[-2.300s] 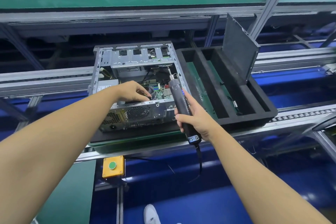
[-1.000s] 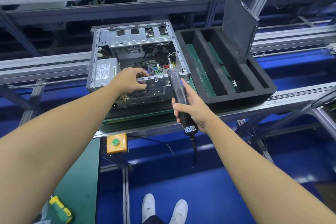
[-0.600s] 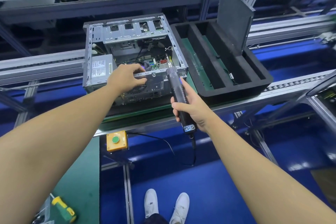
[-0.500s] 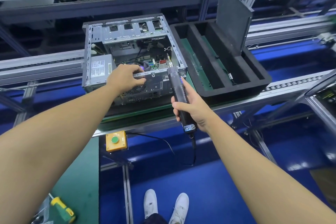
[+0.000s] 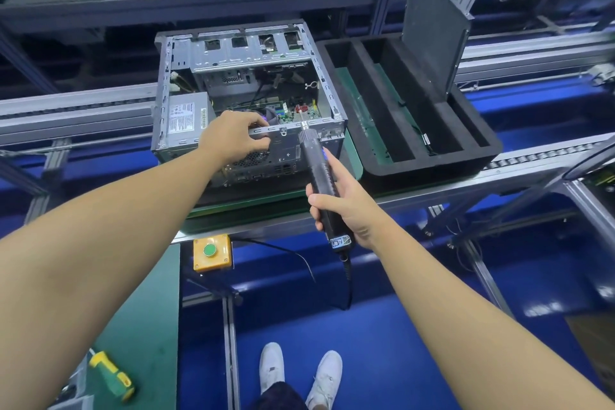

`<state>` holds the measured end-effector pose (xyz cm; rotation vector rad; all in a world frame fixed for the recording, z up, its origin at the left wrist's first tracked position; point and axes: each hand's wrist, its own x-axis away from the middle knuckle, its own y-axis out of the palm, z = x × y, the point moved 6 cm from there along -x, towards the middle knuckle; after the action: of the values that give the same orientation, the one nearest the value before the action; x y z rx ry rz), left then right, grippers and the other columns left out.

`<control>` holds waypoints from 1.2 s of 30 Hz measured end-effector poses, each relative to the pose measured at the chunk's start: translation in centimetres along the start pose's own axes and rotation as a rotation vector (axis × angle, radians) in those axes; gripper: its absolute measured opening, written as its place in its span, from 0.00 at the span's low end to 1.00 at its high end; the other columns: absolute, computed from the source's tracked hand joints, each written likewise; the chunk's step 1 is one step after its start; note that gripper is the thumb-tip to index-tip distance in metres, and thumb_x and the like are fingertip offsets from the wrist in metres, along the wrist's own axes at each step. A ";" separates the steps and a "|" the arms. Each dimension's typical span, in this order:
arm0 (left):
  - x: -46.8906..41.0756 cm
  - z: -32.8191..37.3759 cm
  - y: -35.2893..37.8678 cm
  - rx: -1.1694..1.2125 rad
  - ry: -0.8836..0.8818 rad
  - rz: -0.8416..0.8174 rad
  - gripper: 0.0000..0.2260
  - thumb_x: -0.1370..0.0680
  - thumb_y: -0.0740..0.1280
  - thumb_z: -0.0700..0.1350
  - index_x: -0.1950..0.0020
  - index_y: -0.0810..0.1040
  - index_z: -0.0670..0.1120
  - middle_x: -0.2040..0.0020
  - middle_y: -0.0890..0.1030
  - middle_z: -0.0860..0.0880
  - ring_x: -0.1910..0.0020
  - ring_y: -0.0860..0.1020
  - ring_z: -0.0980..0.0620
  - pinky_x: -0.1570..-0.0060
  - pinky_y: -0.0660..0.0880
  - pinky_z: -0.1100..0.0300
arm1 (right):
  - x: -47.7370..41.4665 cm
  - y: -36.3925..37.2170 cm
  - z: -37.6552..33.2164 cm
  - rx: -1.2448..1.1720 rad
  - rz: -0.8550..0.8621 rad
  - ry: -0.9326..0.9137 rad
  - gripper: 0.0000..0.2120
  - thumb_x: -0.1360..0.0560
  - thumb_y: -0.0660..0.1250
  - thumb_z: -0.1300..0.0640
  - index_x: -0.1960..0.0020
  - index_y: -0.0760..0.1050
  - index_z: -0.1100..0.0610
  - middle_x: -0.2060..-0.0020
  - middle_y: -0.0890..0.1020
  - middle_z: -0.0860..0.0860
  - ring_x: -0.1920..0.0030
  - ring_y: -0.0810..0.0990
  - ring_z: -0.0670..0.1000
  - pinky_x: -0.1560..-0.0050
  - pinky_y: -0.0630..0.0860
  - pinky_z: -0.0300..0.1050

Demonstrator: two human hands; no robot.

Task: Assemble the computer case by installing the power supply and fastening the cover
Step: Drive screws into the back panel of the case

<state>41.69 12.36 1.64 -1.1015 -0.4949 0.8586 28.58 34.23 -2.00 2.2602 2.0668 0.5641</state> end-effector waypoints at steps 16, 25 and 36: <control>0.3 0.1 0.0 -0.046 0.041 -0.001 0.15 0.27 0.70 0.52 0.41 0.80 0.56 0.62 0.80 0.55 0.65 0.76 0.53 0.65 0.69 0.59 | 0.9 3.7 4.9 0.028 -0.061 0.102 0.47 0.27 0.74 0.56 0.19 0.52 0.31 0.54 0.82 0.51 0.58 0.79 0.53 0.59 0.80 0.50; 0.1 -0.4 0.1 -0.057 0.038 0.006 0.15 0.27 0.70 0.54 0.41 0.80 0.59 0.56 0.81 0.55 0.66 0.76 0.54 0.66 0.69 0.61 | 0.2 3.9 5.4 0.076 -0.032 0.101 0.46 0.25 0.73 0.57 0.20 0.52 0.30 0.54 0.82 0.51 0.58 0.79 0.53 0.57 0.81 0.51; 0.1 -0.3 0.1 -0.049 0.044 0.005 0.15 0.28 0.69 0.54 0.42 0.80 0.59 0.64 0.78 0.60 0.67 0.75 0.55 0.69 0.66 0.62 | -0.6 3.7 5.3 0.097 -0.006 0.114 0.46 0.24 0.72 0.60 0.19 0.51 0.31 0.54 0.82 0.51 0.59 0.79 0.52 0.58 0.81 0.50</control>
<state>41.94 12.32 1.45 -1.1651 -0.4788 0.8282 33.54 34.40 -6.14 2.3244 2.1992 0.6199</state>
